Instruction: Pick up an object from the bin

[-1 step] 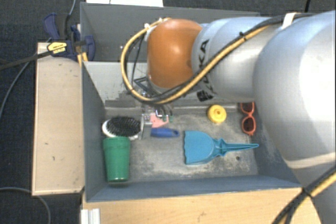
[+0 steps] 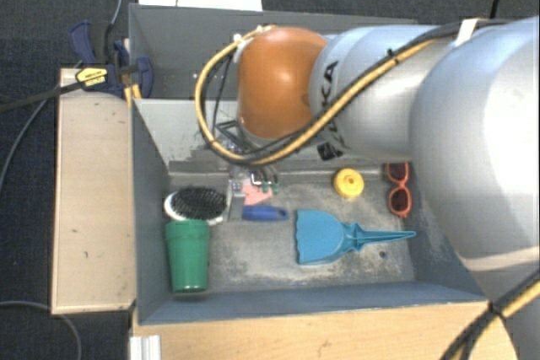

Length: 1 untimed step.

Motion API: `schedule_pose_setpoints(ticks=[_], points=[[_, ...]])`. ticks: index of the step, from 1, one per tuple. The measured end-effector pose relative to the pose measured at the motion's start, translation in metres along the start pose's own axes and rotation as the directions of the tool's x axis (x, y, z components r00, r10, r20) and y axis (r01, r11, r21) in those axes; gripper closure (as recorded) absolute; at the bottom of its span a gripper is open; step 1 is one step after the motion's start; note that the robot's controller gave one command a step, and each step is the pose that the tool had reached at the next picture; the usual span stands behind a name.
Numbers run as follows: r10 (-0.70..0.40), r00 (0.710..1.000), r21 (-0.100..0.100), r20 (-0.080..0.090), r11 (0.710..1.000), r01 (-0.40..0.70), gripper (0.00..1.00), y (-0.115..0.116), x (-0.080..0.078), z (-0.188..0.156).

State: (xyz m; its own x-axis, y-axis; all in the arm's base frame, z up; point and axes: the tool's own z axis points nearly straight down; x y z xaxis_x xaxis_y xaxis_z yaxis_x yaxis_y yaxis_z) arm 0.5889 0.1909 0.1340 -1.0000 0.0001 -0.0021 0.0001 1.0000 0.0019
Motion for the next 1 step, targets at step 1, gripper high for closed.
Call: schedule_pose_setpoints(ticks=[1], points=[[0.101, 0.995, -0.002, 0.005, 0.995, -0.101, 0.0, -0.0054, 0.0066, 0.0215]])
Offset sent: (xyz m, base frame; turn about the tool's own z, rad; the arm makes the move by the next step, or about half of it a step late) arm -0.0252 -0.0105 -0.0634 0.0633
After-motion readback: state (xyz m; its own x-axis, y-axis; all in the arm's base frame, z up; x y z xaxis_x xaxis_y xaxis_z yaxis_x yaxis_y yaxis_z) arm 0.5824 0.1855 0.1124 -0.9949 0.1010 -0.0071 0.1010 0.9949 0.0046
